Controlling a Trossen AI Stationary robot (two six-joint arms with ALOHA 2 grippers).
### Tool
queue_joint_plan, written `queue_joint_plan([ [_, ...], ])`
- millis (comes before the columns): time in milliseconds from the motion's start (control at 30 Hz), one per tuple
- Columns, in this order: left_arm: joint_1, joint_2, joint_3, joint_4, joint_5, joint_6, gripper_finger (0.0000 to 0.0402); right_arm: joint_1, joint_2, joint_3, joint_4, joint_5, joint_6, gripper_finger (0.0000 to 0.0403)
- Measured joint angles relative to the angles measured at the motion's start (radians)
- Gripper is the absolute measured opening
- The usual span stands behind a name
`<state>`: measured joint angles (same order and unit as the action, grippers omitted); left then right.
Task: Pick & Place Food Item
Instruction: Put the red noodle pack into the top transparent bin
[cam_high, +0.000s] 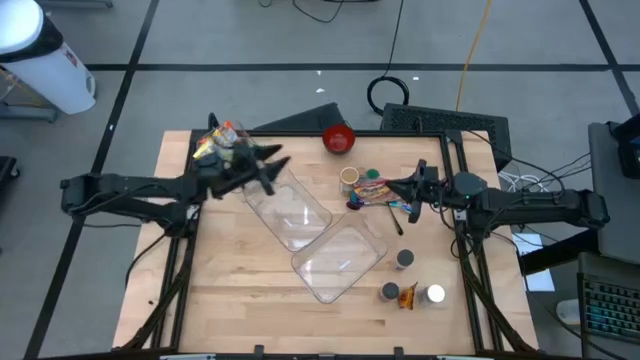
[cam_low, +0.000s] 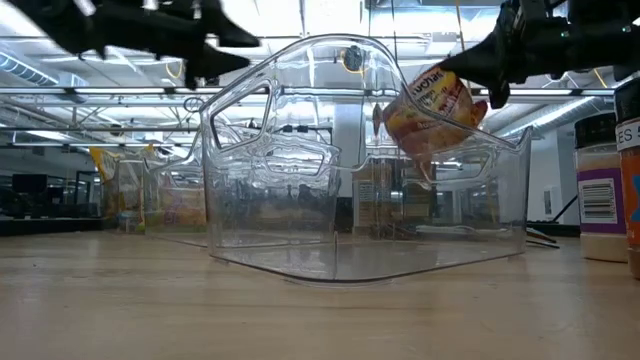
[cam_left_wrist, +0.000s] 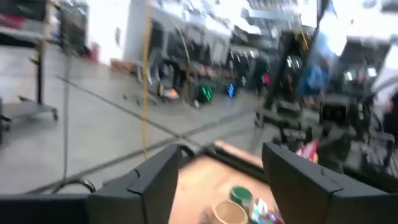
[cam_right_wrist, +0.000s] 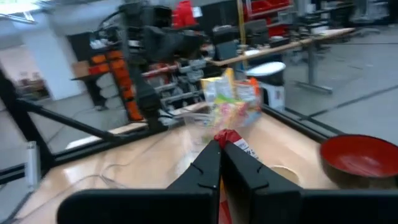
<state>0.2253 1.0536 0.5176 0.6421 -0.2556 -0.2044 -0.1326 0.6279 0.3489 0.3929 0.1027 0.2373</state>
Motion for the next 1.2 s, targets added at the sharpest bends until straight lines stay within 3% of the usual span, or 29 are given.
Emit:
queue_joint_plan([
  [133, 0.0, 0.183, 0.18, -0.069, 0.105, 0.071, 0.0289, 0.007, 0.038, 0.0, 0.067, -0.051, -0.011, 0.0],
  [233, -0.001, 0.315, 0.318, -0.102, 0.257, 0.128, 0.0316, 0.017, 0.069, 0.0, 0.088, -0.055, -0.015, 0.0],
  [333, -0.018, 0.431, 0.448, -0.143, 0.393, 0.145, 0.0332, 0.02, 0.096, 0.0, 0.096, -0.054, -0.018, 0.0],
  [433, -0.039, 0.523, 0.568, -0.218, 0.451, 0.157, 0.0336, 0.02, 0.114, 0.0, 0.11, -0.054, -0.022, 0.0],
  [667, -0.08, 0.683, 0.762, -0.415, 0.439, 0.221, 0.0321, 0.02, 0.123, 0.0, 0.156, -0.054, -0.045, 0.0],
  [1200, -0.091, 0.79, 0.8, -0.309, 0.438, 0.192, 0.029, 0.023, 0.193, 0.001, 0.245, -0.087, -0.07, 0.0],
])
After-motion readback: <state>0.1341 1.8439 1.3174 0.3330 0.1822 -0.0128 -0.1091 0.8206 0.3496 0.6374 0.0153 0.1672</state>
